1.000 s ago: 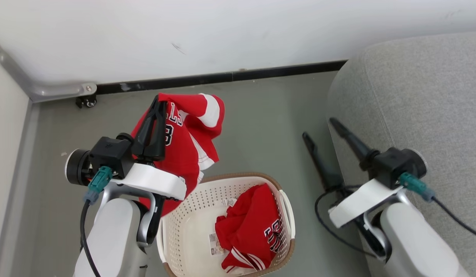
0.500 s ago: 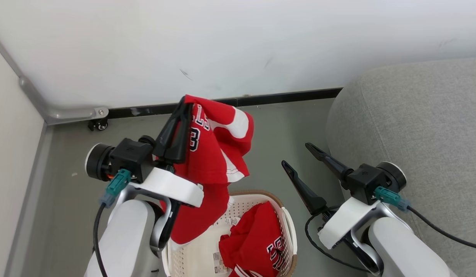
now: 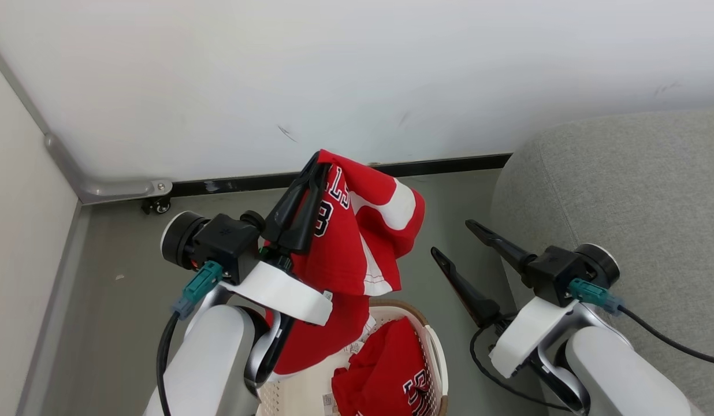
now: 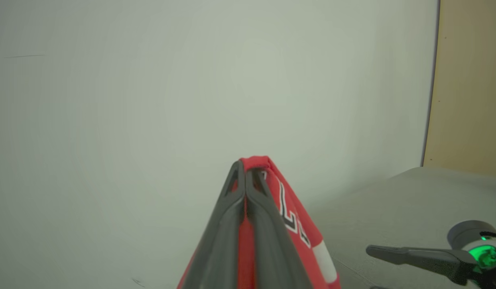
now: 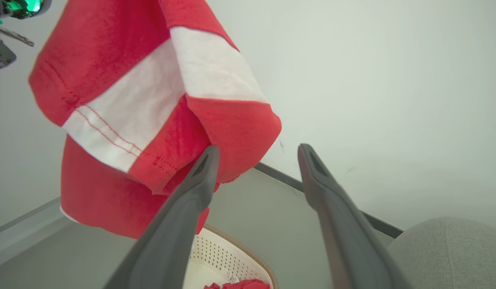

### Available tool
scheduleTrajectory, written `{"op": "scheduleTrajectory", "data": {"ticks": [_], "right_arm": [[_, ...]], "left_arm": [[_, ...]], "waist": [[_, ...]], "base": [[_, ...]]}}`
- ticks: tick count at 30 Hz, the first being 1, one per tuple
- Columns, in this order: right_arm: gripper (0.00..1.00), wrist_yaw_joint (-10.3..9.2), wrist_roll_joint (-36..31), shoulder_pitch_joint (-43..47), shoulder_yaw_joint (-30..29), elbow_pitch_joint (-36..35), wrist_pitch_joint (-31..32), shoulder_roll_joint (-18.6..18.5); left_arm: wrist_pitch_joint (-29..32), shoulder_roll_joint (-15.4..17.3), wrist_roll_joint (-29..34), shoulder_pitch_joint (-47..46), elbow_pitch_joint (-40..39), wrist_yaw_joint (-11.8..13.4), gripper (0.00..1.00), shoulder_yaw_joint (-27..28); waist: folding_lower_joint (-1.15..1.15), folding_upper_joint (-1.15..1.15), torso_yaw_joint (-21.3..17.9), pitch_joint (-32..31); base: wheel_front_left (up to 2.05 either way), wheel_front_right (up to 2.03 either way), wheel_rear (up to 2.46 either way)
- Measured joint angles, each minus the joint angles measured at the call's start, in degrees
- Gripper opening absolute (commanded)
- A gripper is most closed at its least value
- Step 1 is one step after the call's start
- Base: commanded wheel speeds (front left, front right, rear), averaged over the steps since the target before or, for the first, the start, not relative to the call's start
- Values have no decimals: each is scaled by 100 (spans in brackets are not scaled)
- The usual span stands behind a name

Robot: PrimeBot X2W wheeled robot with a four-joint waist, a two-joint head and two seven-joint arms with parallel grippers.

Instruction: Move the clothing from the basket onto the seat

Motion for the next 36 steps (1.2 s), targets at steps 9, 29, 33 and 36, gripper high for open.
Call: {"op": "scheduleTrajectory", "data": {"ticks": [9,29,33,36], "right_arm": [[100,0,158,-20,488,-53,81,-68],[100,0,-132,-941,1026,236,121,-291],[100,0,-125,-1032,1096,390,127,-278],[100,0,-35,-1140,1236,443,174,-263]], "left_arm": [[0,2,-121,1,-66,-49,0,-203],[0,96,-460,6,-223,-57,0,-1007],[0,132,-591,6,-244,-57,0,-1182],[0,153,-678,5,-272,-57,0,-1282]], "waist": [[0,0,65,-61],[0,0,256,-175],[0,0,300,-192],[0,0,334,-199]], "base": [[0,0,0],[0,0,0],[0,0,0],[0,0,0]]}}
